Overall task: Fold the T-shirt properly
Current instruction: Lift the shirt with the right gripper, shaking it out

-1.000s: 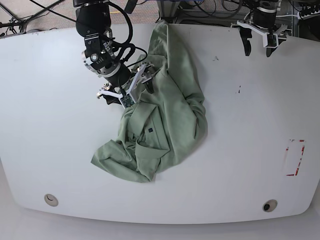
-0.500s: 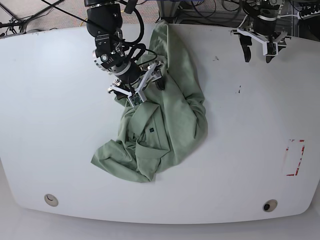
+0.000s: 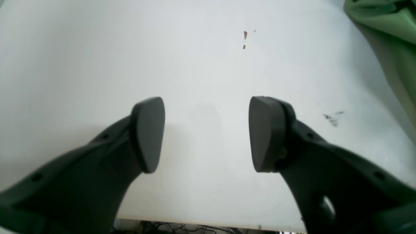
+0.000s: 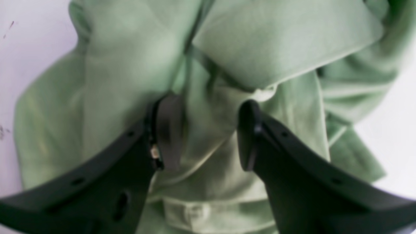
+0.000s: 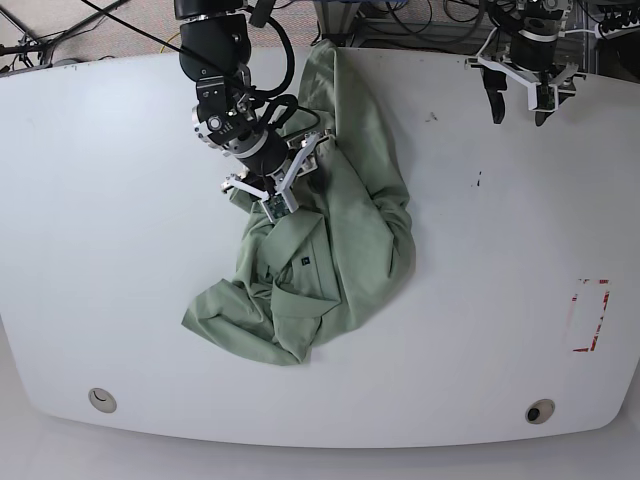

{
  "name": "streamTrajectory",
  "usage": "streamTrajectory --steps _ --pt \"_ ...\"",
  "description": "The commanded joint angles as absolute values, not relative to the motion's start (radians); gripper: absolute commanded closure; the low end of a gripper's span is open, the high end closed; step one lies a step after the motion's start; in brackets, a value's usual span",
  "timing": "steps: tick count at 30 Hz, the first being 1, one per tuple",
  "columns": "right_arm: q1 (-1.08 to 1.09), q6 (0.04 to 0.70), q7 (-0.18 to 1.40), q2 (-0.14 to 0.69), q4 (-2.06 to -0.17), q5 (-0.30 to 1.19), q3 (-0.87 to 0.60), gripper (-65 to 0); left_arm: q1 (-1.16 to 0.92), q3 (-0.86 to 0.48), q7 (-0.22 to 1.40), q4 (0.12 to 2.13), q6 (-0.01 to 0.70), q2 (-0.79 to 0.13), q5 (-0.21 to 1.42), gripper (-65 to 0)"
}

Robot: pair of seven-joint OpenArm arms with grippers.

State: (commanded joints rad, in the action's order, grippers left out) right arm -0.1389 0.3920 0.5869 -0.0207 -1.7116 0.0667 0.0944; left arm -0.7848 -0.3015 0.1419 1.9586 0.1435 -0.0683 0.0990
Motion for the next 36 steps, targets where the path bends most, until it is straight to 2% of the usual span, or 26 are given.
streamTrajectory --steps 2,3,4,6,7,12,22,32,36 --pt "-0.128 0.392 0.587 -0.021 -1.707 0.067 0.094 -22.8 -0.785 -0.302 0.143 1.959 0.143 -0.067 0.099 -37.8" --pt "-0.127 0.392 0.588 -0.021 -1.702 0.067 0.094 -19.3 -0.785 -0.302 0.148 1.959 0.143 -0.067 0.099 -37.8" --pt "-0.125 0.392 0.588 -0.021 -1.701 0.067 0.094 -15.5 -0.783 -0.3 0.148 1.959 0.143 -0.067 0.099 -37.8" --pt "-0.108 0.389 0.588 -0.022 -1.699 0.067 0.094 -2.7 -0.78 -0.285 0.148 1.959 0.143 -0.067 0.099 -37.8" --pt "-0.102 0.389 0.59 -0.022 -1.698 0.067 0.094 0.0 -0.78 -0.272 0.148 1.959 0.143 -0.067 0.099 -37.8" --pt "-0.054 0.39 0.59 -0.013 -1.702 0.054 0.094 0.0 -0.782 -0.208 0.151 1.96 0.143 -0.073 0.099 -37.8" --pt "0.128 0.387 0.61 0.079 -1.79 0.056 0.096 0.0 -0.708 -0.076 0.329 1.962 0.143 -0.067 0.101 -37.8" --pt "0.372 0.394 0.673 0.14 -1.88 0.056 0.099 0.0 -0.699 0.016 0.338 1.962 0.147 -0.077 0.101 -37.8" --pt "0.515 0.394 0.674 0.17 -1.903 0.056 0.101 0.0 -0.696 0.071 0.338 1.959 0.208 -0.117 0.104 -37.8"
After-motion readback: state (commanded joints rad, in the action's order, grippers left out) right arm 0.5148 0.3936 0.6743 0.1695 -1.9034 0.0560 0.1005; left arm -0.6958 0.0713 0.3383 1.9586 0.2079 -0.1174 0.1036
